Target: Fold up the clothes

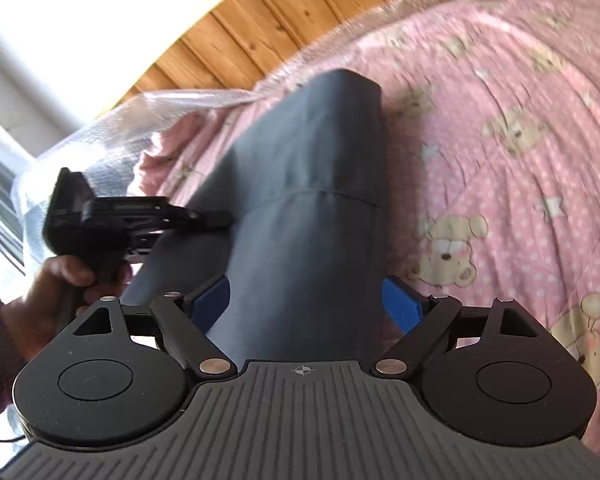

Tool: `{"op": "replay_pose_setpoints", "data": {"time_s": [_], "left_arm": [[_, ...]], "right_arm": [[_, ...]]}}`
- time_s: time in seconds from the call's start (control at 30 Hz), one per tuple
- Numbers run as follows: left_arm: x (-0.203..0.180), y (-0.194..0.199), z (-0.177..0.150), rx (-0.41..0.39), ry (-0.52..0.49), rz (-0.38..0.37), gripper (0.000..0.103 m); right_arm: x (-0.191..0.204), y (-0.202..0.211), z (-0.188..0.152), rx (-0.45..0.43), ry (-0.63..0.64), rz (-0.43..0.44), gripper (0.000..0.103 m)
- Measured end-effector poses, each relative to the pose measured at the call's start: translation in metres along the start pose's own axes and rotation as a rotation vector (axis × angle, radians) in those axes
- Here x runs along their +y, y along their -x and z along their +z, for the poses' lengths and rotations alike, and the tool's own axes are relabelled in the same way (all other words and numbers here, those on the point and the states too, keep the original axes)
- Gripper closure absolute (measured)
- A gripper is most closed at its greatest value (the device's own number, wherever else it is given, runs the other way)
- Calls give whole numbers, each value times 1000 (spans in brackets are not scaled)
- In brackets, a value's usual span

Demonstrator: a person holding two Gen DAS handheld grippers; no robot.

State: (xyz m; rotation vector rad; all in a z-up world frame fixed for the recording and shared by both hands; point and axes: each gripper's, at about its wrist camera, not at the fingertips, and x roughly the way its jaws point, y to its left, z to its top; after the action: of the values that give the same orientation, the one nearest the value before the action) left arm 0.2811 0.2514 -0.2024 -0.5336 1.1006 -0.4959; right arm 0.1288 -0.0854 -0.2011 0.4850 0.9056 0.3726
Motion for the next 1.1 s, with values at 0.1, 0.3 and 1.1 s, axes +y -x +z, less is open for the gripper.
{"op": "replay_pose_setpoints", "data": {"time_s": [0.1,0.3,1.1], "left_arm": [[-9,25,-13,-129,-45,128,32],[11,-7,-29,-48,26,157,30],[-158,-36,-136,-152,240,-23,57]], "right_arm": [[-9,-4,2,-4,-40,2,13],[-28,-32,-8,66,-160,90,20],[-169,116,139,29,98,-164,56]]}}
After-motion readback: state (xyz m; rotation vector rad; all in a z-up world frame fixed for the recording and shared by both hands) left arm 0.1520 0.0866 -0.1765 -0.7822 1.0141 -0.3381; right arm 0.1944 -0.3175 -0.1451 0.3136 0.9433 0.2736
